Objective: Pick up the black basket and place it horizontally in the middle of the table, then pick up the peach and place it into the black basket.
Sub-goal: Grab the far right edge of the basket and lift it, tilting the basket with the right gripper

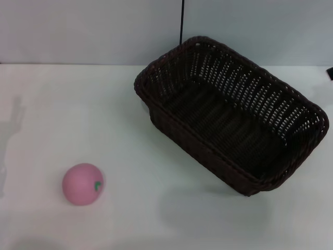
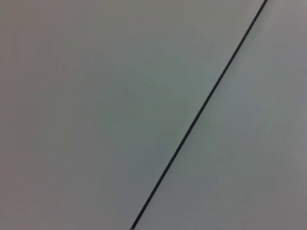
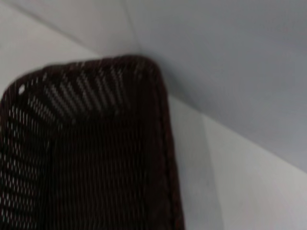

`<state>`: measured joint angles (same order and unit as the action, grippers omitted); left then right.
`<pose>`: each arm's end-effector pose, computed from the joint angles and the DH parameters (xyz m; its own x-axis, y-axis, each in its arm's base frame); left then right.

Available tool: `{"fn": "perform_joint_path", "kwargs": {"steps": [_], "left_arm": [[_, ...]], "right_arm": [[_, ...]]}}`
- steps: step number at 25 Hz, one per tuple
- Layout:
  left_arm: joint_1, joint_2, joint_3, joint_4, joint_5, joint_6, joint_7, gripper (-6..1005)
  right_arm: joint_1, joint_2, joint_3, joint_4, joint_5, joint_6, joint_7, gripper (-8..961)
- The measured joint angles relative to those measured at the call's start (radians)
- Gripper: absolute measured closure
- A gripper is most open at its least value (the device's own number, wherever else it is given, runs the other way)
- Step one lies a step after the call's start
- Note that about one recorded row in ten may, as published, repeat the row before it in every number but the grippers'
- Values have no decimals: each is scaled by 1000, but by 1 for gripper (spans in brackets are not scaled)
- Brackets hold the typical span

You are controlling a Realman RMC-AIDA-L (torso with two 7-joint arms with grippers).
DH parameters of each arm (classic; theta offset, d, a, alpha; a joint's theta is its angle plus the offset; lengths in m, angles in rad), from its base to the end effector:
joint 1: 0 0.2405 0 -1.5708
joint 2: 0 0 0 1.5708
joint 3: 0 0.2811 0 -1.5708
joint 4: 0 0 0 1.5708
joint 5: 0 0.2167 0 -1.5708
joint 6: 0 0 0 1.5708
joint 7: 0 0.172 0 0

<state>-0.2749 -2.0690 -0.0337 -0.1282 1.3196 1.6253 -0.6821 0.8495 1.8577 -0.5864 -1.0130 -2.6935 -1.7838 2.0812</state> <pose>-0.3810 0.2796 0.0241 0.2090 -0.2885 0.9344 0.9667 -0.0832 -0.2420 0.2479 0.4348 0.1171 0.7434 -0.6689 0.0001 -0.6156 -0.6842 -0.3910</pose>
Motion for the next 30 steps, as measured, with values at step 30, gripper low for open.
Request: {"fn": "perform_joint_path", "kwargs": {"steps": [30], "left_arm": [[-3,1,3,-1,-4,-17,-42,230]], "right_arm": [[-49,165,-233,78,-19,197,7,504]]}}
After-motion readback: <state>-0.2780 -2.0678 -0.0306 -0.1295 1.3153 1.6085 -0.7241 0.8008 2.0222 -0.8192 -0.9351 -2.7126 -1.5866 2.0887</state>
